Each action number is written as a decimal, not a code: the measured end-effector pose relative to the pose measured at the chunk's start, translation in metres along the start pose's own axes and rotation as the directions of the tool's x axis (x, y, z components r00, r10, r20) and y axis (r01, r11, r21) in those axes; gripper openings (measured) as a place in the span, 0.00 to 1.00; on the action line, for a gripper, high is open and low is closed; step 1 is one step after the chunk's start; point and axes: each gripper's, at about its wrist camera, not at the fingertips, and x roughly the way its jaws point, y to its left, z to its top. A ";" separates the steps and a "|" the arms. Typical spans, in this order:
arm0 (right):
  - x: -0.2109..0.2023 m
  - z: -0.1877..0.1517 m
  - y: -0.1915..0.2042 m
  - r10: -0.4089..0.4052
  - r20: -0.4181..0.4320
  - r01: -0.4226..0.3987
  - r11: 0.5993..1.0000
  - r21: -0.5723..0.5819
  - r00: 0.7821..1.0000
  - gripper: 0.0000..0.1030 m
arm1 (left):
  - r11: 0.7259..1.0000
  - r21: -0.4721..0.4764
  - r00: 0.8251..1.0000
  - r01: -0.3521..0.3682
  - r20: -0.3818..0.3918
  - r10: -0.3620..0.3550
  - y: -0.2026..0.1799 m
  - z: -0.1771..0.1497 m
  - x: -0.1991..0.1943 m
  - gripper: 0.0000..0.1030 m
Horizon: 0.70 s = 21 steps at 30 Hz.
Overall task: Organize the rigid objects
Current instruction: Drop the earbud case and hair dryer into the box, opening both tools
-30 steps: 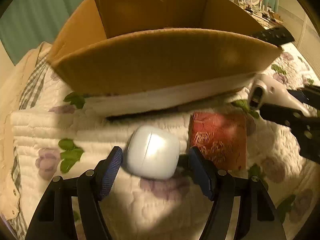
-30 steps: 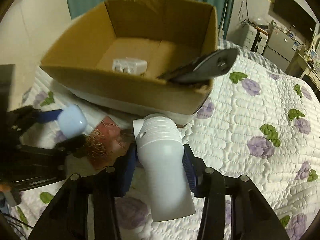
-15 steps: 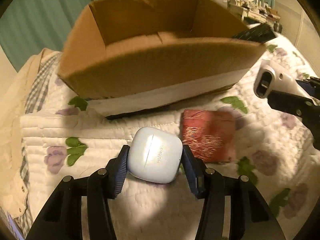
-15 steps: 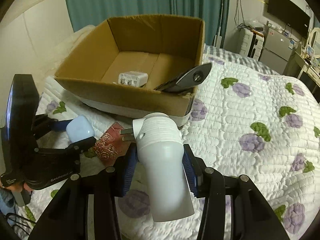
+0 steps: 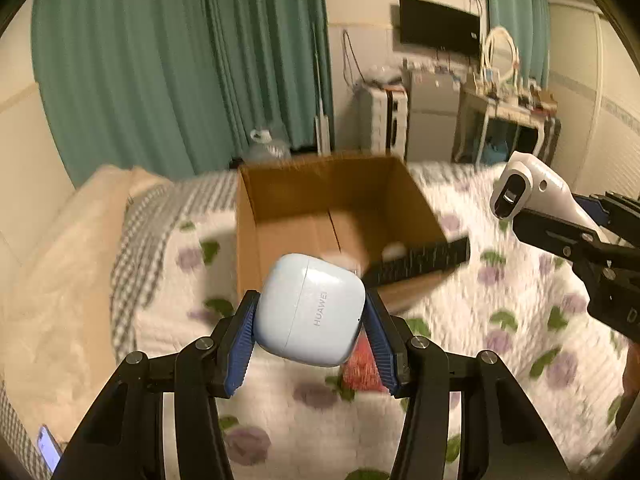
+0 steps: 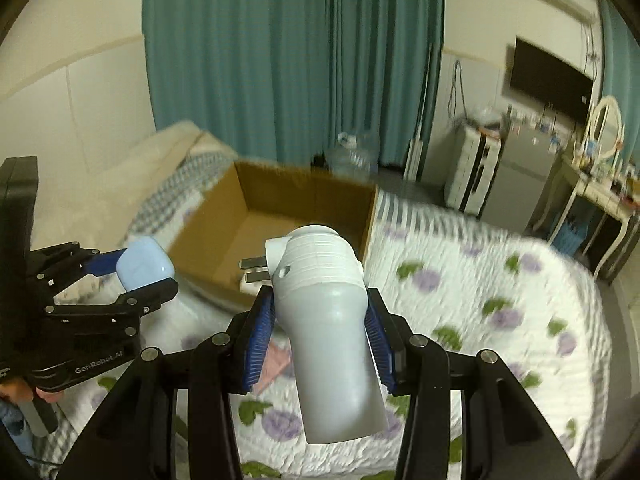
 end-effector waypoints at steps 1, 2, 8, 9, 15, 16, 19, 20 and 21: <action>-0.004 0.007 0.001 0.000 0.015 0.000 1.000 -0.005 1.000 0.43 | 1.000 -0.005 1.000 0.001 0.010 -0.001 0.001 0.007 -0.005 0.50; -0.008 0.015 0.002 0.002 0.034 -0.001 1.000 -0.011 0.999 0.43 | 1.000 -0.009 1.000 0.002 0.021 -0.002 0.002 0.015 -0.005 0.50; -0.018 0.058 0.004 0.011 0.122 -0.008 1.000 -0.024 0.992 0.43 | 1.000 -0.005 0.996 -0.027 0.081 0.027 0.002 0.056 -0.001 0.50; -0.016 0.064 0.004 0.013 0.129 -0.010 1.000 -0.027 0.992 0.43 | 1.000 -0.006 0.996 -0.026 0.083 0.027 0.002 0.061 0.002 0.51; 0.017 0.090 0.005 0.020 0.144 -0.016 1.000 -0.027 0.989 0.43 | 0.999 -0.026 0.998 -0.018 0.055 0.019 0.006 0.083 0.054 0.51; 0.025 0.092 0.005 0.022 0.140 -0.019 1.000 -0.024 0.990 0.43 | 0.999 -0.029 0.999 -0.021 0.036 0.022 0.007 0.084 0.069 0.51; 0.057 0.094 0.004 0.023 0.115 -0.021 1.000 -0.014 0.993 0.43 | 0.999 -0.035 1.000 -0.020 -0.014 0.020 0.010 0.080 0.104 0.50; 0.066 0.093 0.002 0.024 0.108 -0.023 1.000 -0.010 0.994 0.43 | 0.999 -0.042 0.999 -0.019 -0.042 0.018 0.012 0.076 0.120 0.51; 0.076 0.091 0.001 0.027 0.098 -0.027 1.000 -0.003 0.995 0.43 | 0.999 -0.047 0.998 -0.020 -0.063 0.017 0.012 0.072 0.133 0.51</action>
